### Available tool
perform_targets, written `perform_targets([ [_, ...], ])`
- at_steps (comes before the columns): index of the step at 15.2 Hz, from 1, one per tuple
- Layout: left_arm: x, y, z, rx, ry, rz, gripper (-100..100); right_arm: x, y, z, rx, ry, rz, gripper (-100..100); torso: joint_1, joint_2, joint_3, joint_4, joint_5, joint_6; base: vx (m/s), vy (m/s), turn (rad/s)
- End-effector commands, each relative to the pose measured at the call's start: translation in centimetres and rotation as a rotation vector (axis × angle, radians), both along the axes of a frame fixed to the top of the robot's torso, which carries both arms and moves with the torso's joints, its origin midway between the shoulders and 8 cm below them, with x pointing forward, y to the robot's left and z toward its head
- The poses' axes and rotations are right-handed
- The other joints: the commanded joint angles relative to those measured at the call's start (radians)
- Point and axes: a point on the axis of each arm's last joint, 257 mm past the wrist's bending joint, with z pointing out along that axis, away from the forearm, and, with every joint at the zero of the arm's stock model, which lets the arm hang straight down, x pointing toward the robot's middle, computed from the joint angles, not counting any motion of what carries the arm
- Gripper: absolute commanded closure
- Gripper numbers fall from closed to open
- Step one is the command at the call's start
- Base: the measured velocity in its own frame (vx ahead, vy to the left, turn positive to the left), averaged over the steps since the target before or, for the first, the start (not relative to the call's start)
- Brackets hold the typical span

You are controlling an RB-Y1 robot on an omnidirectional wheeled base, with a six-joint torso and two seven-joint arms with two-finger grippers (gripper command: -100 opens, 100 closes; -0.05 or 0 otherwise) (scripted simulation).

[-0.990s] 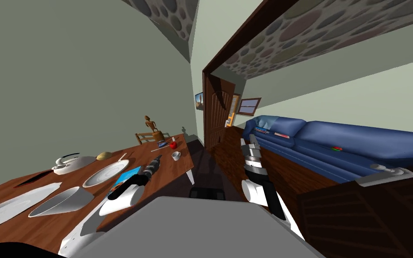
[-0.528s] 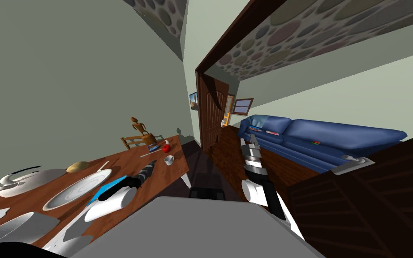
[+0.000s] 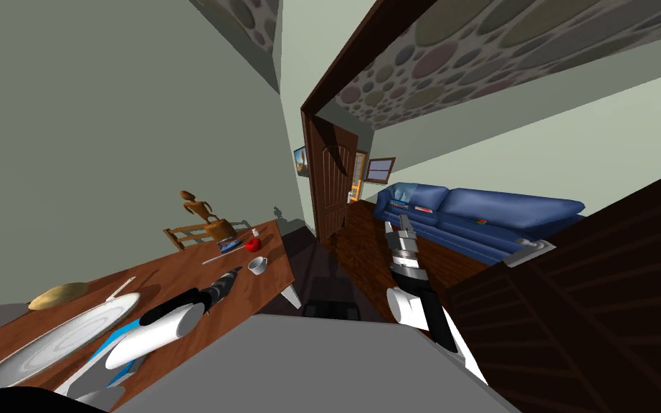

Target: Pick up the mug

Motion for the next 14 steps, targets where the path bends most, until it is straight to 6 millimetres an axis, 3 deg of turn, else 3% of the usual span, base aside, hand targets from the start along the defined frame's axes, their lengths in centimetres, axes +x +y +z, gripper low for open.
perform_targets([
  [1, -2.2, 1.7, -1.2, -0.014, 0.072, 0.02, -100, 0.0, 0.0, 0.0, 0.0, 0.0, 0.0, 0, 0.0, 0.0, 0.0, 0.0, 0.0, 0.0, 0.059, -0.036, -0.154],
  [2, -2.3, 1.6, -1.3, -0.017, 0.077, 0.02, -100, 0.0, 0.0, 0.0, 0.0, 0.0, 0.0, 0, 0.0, 0.0, 0.0, 0.0, 0.0, 0.001, 0.063, -0.033, -0.167],
  [3, -3.9, 2.9, -1.7, -0.024, 0.12, 0.037, -100, 0.0, 0.0, 0.0, 0.0, 0.0, 0.0, 0, 0.0, 0.0, 0.0, 0.0, 0.0, 0.0, 0.07, -0.032, -0.176],
  [5, -4.2, 2.7, -2.1, -0.035, 0.139, 0.037, -100, 0.0, 0.0, 0.0, 0.0, 0.0, 0.0, 0, 0.0, -0.001, -0.001, 0.0, 0.0, 0.0, 0.076, -0.023, -0.127],
  [8, -7.7, 4.5, -3.1, -0.068, 0.234, 0.067, -100, 0.0, 0.0, 0.0, 0.0, 0.0, 0.0, 0, 0.001, -0.001, -0.001, 0.0, 0.0, 0.0, 0.077, -0.015, -0.167],
  [10, -8.1, 4.2, -3.5, -0.081, 0.253, 0.068, -100, 0.0, 0.0, 0.0, 0.0, 0.0, 0.0, 0, 0.002, -0.002, -0.001, 0.0, 0.0, 0.0, 0.073, 0.0, -0.108],
  [11, -9.8, 4.9, -3.8, -0.1, 0.293, 0.081, -100, 0.0, 0.0, 0.0, 0.0, 0.0, 0.0, 0, 0.002, -0.001, -0.001, 0.0, 0.0, 0.0, 0.069, 0.002, -0.116],
  [14, -11.8, 5.1, -4.4, -0.136, 0.352, 0.092, -100, 0.0, 0.0, 0.0, 0.0, 0.0, 0.0, 0, 0.002, -0.001, -0.001, 0.0, 0.0, 0.001, 0.079, -0.001, -0.169],
])
